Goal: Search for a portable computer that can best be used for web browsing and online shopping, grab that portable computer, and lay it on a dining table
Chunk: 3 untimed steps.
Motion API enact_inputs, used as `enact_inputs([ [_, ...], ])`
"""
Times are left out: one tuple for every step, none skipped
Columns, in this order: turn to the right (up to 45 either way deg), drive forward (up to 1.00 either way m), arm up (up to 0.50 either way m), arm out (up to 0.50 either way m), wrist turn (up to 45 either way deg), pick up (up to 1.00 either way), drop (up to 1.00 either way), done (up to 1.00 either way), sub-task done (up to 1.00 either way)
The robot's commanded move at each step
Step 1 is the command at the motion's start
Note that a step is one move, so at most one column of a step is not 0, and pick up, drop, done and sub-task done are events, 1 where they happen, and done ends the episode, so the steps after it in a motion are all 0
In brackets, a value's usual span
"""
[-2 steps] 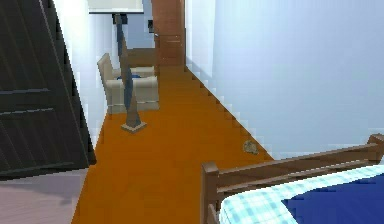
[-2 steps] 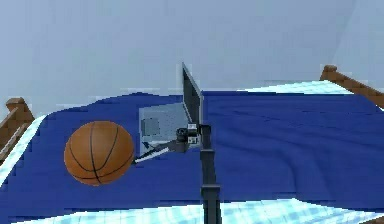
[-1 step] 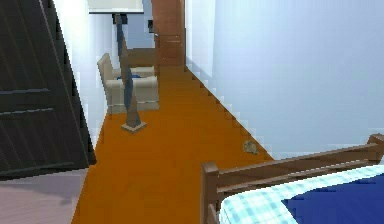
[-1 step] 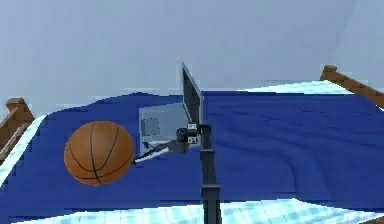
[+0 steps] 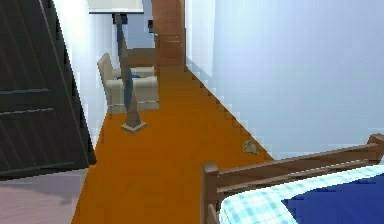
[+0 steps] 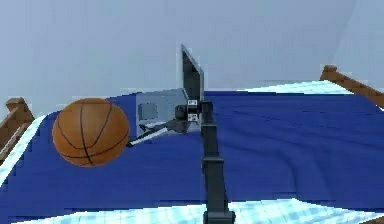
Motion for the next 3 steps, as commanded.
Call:
enact_inputs([
  [0.0,0.00,0.22,0.00,0.0,0.00,0.00,0.00,0.00],
  [0.0,0.00,0.00,0.00,-45.0,0.00,0.00,0.00,0.00],
  [0.0,0.00,0.00,0.00,-12.0,0.00,0.00,0.00,0.00],
])
